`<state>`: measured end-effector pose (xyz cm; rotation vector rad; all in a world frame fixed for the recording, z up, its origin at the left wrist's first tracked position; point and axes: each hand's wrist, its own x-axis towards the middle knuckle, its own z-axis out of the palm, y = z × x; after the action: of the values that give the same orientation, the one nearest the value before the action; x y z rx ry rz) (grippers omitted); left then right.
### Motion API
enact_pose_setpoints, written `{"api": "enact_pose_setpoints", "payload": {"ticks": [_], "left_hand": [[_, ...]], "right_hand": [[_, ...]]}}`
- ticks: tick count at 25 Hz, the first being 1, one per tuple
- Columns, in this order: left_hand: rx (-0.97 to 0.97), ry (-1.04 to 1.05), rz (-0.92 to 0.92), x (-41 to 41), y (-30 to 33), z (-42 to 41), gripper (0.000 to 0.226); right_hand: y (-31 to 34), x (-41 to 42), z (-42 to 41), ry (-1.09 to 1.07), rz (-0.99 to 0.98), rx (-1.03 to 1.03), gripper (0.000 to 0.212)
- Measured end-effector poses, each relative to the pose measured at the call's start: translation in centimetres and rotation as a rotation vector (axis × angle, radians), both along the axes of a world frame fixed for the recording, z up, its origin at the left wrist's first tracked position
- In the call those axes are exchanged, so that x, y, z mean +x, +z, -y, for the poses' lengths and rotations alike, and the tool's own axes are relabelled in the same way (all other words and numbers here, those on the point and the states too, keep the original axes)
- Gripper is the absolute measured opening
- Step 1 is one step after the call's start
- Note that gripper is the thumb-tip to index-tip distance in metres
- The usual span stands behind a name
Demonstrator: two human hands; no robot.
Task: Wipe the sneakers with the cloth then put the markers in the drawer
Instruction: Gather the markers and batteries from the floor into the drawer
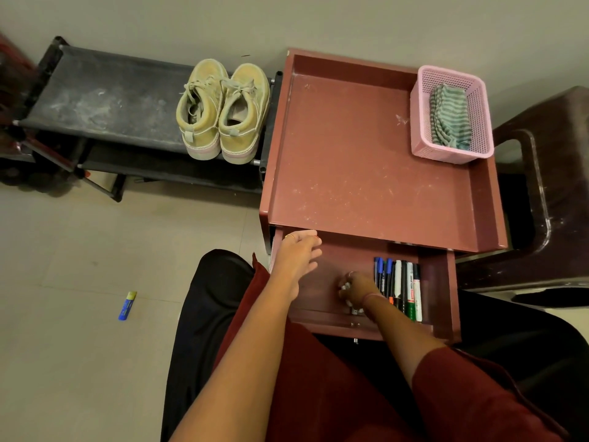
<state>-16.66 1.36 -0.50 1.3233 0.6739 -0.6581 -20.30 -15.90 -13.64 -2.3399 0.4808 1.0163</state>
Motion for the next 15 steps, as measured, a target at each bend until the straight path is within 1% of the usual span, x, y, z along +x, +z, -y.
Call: {"api": "enact_pose_setpoints", "payload": {"ticks": [2, 4, 6, 10, 15], "left_hand": [[0.003, 0.003, -0.004, 0.0, 0.0, -0.1, 0.025], [-0.004, 0.002, -0.006, 0.0, -0.1, -0.1, 0.025], [-0.005, -0.002, -0.007, 0.0, -0.2, -0.1, 0.025], [-0.015, -0.002, -0.008, 0.2, -0.3, -0.2, 0.024], [-0.013, -0.012, -0.016, 0.2, -0.5, 0.0, 0.026]], "right_hand": [[-0.6, 0.0, -0.7, -0.011, -0.028, -0.046, 0.013], [-1.1, -0.2, -0.8, 0.077, -0.036, -0.112, 0.008], [-1.2, -0.4, -0.6, 0.162, -0.028, -0.157, 0.016], [-1.2, -0.2, 0.3, 0.174, -0.046, -0.178, 0.012], [-0.8, 0.7, 1.4, 0.306, -0.072, -0.187, 0.018]]}}
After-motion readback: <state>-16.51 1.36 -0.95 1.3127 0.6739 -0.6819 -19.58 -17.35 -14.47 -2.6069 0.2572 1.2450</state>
